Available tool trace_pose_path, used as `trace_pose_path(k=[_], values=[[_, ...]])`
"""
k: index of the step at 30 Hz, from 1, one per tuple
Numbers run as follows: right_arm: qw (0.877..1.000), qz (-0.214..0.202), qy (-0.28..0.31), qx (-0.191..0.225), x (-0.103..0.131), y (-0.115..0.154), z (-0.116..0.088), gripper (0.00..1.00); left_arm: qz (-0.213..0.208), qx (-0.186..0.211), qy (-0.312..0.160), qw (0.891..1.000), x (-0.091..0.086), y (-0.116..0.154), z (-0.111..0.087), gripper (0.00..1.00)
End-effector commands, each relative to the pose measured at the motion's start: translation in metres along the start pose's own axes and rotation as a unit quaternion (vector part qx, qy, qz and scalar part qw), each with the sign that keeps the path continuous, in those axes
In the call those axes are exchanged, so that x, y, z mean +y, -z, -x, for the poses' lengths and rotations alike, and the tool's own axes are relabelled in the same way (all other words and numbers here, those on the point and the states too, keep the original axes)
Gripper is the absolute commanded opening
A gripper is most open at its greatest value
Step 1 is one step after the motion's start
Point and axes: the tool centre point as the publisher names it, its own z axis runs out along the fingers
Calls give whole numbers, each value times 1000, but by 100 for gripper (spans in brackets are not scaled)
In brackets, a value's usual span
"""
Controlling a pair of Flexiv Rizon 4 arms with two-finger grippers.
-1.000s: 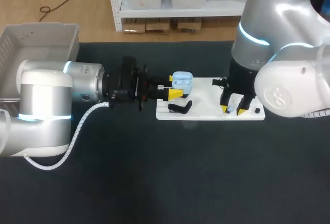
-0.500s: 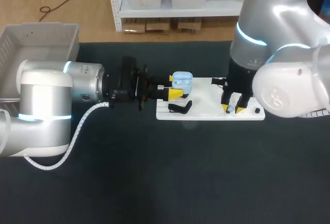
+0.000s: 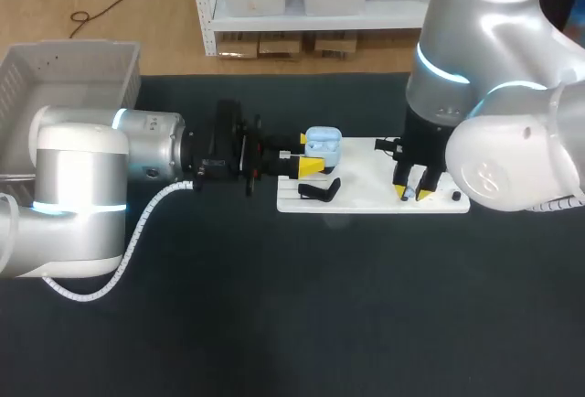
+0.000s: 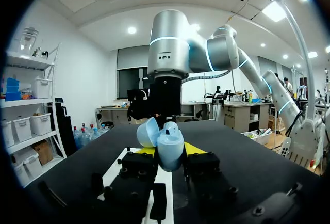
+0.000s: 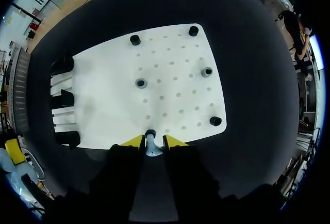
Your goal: Pick up each earbud case from the left stands, insert the matching earbuds, close the lid, and place the case in the box.
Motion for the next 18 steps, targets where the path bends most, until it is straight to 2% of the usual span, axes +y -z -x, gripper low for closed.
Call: trace_pose_path(k=[1, 14, 18], values=[[1000, 0, -2, -3, -1, 0, -1, 23, 0, 0, 0, 1000, 0, 0, 0, 0], [1000, -1, -7, -5, -3, 3, -2, 27, 0, 0, 0, 1000, 0, 0, 0, 0], [1000, -1, -8, -4, -3, 4, -2, 24, 0, 0, 0, 1000, 0, 0, 0, 0]])
